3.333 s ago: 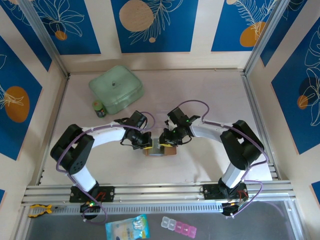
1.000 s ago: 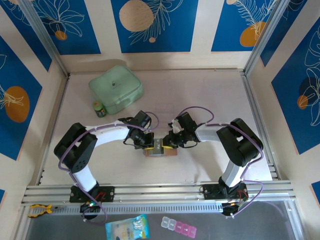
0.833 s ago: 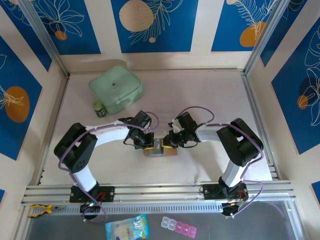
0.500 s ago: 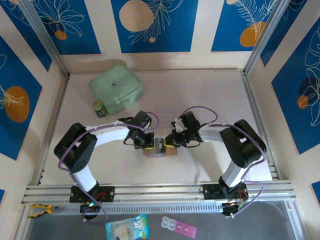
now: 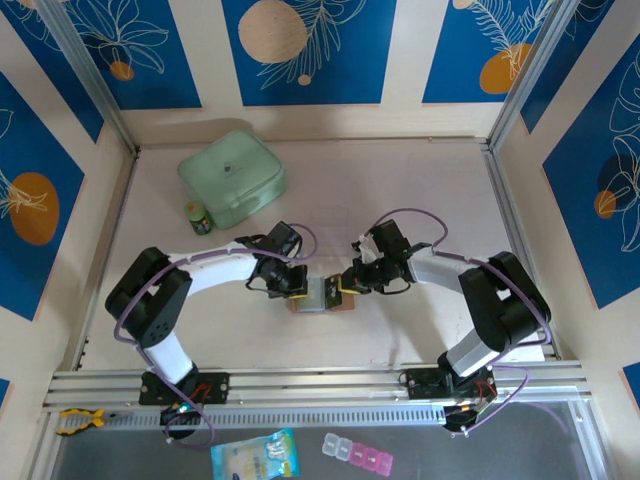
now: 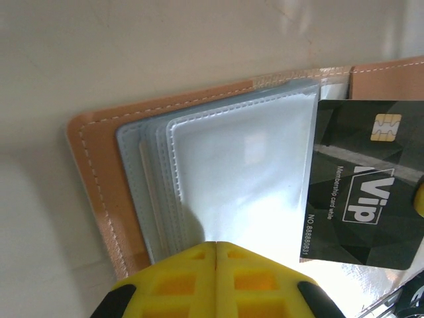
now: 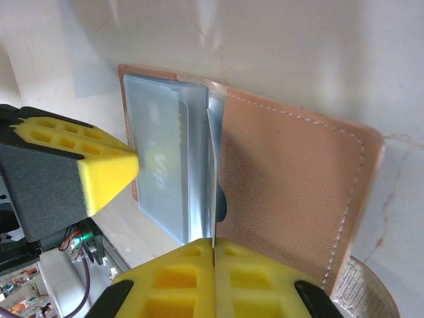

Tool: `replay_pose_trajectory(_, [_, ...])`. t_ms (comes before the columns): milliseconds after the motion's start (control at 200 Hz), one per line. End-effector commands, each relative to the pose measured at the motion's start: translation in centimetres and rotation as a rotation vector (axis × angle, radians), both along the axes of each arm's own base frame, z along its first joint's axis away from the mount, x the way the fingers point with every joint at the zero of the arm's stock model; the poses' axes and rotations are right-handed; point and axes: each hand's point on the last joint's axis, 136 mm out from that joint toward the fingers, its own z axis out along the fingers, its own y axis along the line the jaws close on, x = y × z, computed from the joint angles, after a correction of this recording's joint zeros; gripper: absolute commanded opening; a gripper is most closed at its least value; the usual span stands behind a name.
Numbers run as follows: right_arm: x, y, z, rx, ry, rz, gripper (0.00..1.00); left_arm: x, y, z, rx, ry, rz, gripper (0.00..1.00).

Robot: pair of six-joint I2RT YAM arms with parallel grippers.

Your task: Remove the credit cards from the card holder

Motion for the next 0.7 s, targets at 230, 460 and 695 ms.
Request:
replay_pose_trajectory(230, [0.3,0.4,2.8,0.004,-0.058,0.021,0.05,0.3,-0.3,2.2,-0.04,-0.059,0.003,0.0])
replay_pose_trajectory(460, [0.8,-0.2,5.1,-0.064,-0.147,0.08,0.03,1.1,-0.3,3.7,-0.073,-0.131,0.012,0.0])
replay_pose_trajectory(695, [1.1,-0.9,7.7,-0.143,-0.382,0.283,0.0,1.8,1.0,5.7,-0.078,-0.226,0.044,0.01])
